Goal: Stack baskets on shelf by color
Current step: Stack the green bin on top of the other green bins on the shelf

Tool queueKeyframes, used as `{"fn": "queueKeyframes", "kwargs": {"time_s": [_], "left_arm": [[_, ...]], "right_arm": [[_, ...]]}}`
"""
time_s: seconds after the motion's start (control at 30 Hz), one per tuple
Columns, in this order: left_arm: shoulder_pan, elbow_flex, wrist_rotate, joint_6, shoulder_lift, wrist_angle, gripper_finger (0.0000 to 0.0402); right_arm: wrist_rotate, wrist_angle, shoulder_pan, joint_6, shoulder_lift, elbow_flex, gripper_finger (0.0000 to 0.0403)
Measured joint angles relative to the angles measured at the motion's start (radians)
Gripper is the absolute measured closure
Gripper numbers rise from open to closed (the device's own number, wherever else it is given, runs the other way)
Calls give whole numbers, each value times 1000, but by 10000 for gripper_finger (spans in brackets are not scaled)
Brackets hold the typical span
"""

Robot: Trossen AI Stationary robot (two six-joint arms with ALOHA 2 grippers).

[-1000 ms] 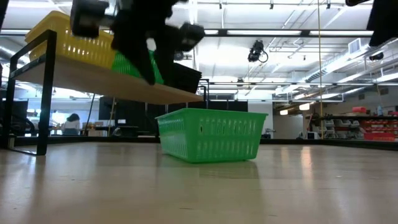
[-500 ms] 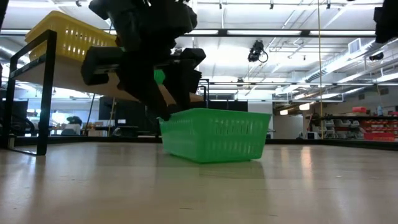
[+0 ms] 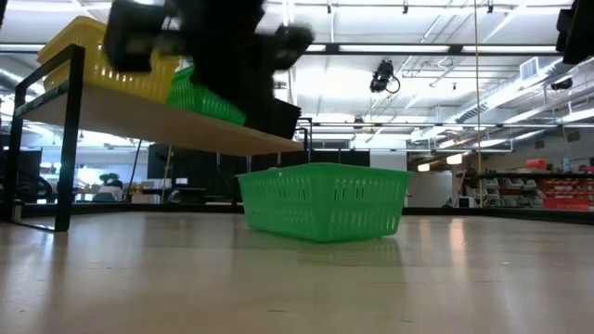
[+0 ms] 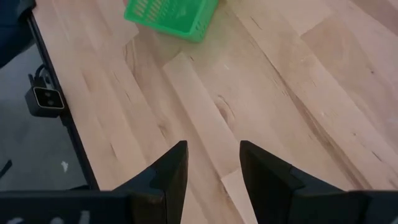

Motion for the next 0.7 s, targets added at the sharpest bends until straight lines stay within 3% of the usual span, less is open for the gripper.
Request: {"fn": "queueKeyframes", "kwargs": {"time_s": [0.27,0.4,0.5,0.7], "left_arm": [[5,138,3,24,-1,-87,399],[9,130,74,47,-1,-121,393],[19,86,101,50,-1,-125,368],[58,19,62,80,0,-57,292]], "right_arm": [[0,8,0,70,0,0,250],[3,8,0,98,0,0,250],[22,13,0,128,0,0,250],[43,38,0,147,0,0,250]]}}
